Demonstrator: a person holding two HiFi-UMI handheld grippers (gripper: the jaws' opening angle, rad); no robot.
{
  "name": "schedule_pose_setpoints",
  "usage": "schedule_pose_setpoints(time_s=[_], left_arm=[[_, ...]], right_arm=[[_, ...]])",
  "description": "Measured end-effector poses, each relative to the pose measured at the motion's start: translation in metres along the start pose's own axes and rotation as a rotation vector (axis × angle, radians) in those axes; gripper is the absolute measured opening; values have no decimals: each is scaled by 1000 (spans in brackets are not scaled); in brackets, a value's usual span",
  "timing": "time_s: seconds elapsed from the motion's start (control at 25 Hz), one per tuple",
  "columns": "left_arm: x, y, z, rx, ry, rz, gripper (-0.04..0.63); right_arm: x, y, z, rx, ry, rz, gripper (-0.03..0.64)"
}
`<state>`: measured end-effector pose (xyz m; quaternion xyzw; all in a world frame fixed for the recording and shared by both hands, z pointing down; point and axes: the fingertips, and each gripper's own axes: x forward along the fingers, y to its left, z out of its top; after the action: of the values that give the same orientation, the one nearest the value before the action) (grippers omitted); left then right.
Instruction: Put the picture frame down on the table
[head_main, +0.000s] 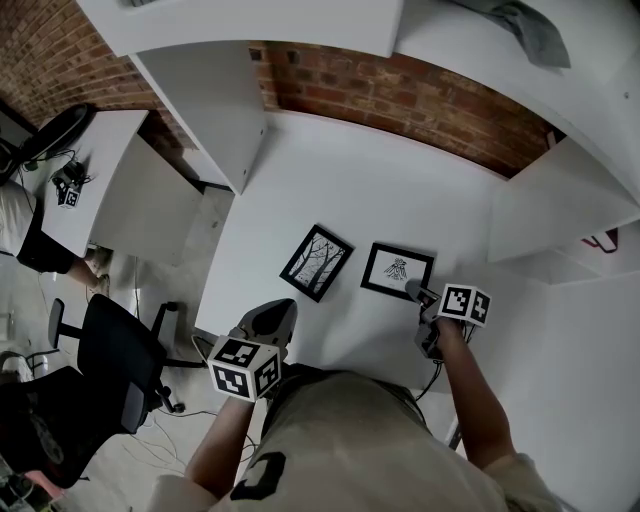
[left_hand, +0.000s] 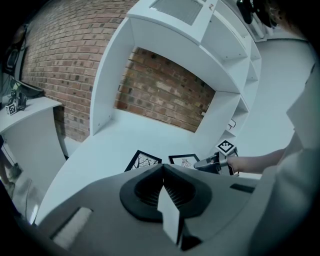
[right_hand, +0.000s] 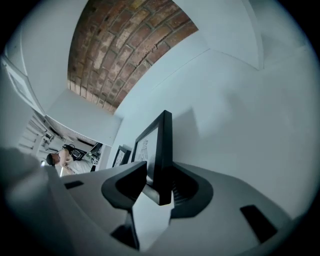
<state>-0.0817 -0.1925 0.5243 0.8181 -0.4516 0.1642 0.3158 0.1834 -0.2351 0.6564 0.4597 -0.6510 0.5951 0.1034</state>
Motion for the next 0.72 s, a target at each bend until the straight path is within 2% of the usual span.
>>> schedule_pose_setpoints(time_s=[0.4, 0.52, 0.72], left_arm=[[4, 1, 0, 23, 11, -7, 5], [4, 2, 0, 24, 11, -7, 5], [6, 0, 0, 25, 13, -10, 5]], right_arm=[[1, -16, 3, -137, -4, -157, 170], [2, -19, 4, -206, 5, -201, 176], [2, -19, 5, -227, 6, -222, 179]])
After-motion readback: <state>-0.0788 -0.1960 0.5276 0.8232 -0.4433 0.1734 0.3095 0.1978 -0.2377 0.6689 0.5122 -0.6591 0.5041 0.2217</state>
